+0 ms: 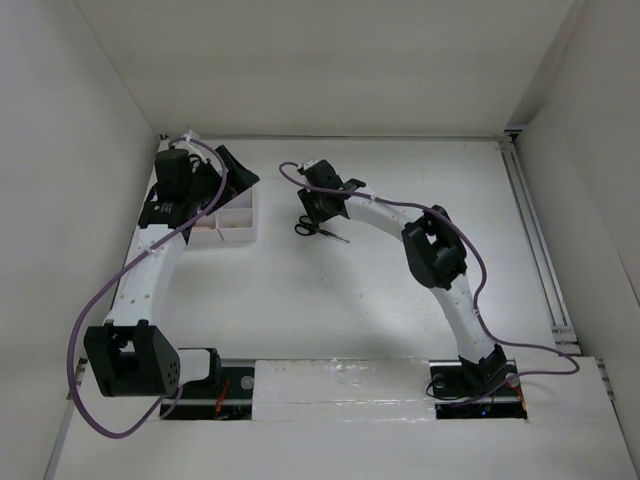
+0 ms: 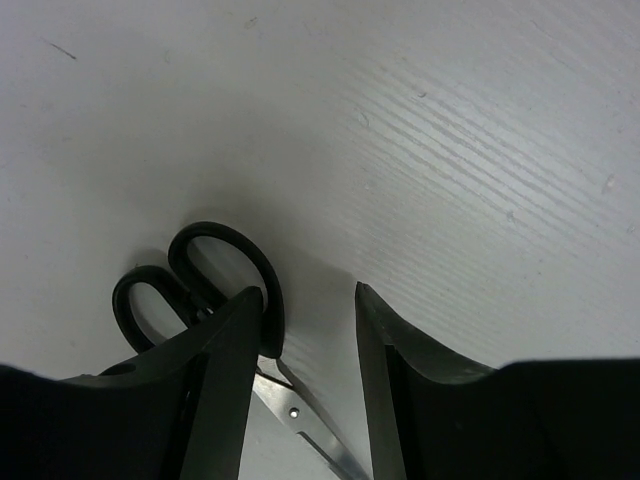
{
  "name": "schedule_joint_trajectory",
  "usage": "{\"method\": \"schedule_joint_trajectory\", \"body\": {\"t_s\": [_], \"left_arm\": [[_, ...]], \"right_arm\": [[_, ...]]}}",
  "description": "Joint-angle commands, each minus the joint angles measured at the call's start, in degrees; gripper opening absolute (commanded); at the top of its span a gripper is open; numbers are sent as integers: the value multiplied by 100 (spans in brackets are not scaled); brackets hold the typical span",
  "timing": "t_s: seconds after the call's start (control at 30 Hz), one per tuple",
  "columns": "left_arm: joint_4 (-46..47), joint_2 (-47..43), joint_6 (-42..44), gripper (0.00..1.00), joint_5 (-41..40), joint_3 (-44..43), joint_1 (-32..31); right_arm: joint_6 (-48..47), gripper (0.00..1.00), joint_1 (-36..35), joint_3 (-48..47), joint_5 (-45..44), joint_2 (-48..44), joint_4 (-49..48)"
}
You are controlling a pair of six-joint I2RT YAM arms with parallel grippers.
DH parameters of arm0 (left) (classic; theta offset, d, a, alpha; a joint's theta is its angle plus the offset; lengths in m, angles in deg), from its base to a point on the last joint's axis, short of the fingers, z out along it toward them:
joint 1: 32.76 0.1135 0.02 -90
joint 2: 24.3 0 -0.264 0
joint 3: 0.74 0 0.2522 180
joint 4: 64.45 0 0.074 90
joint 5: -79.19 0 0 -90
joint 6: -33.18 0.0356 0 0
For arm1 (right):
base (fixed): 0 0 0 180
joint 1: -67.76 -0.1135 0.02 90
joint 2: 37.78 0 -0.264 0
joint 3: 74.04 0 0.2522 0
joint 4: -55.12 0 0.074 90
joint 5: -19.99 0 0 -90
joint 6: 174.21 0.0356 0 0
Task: Sort the stationery into containers
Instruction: Pick up the scissors from the center of the board.
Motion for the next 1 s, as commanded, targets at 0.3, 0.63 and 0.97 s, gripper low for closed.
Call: {"method": "schedule_joint_trajectory", "body": {"t_s": [0.3,0.63,0.97], "left_arm": [[259,-189,90,100,96,37,36],[268,-136,195,100,307,-16,36],[927,127,441,100,2680,90,-17]], "right_arm": [[-317,24,-84,-2071,244,1261,2208],[296,0,162,-976,691,349,1421],[2143,0,224,1223,16,-2191,-1138]]}}
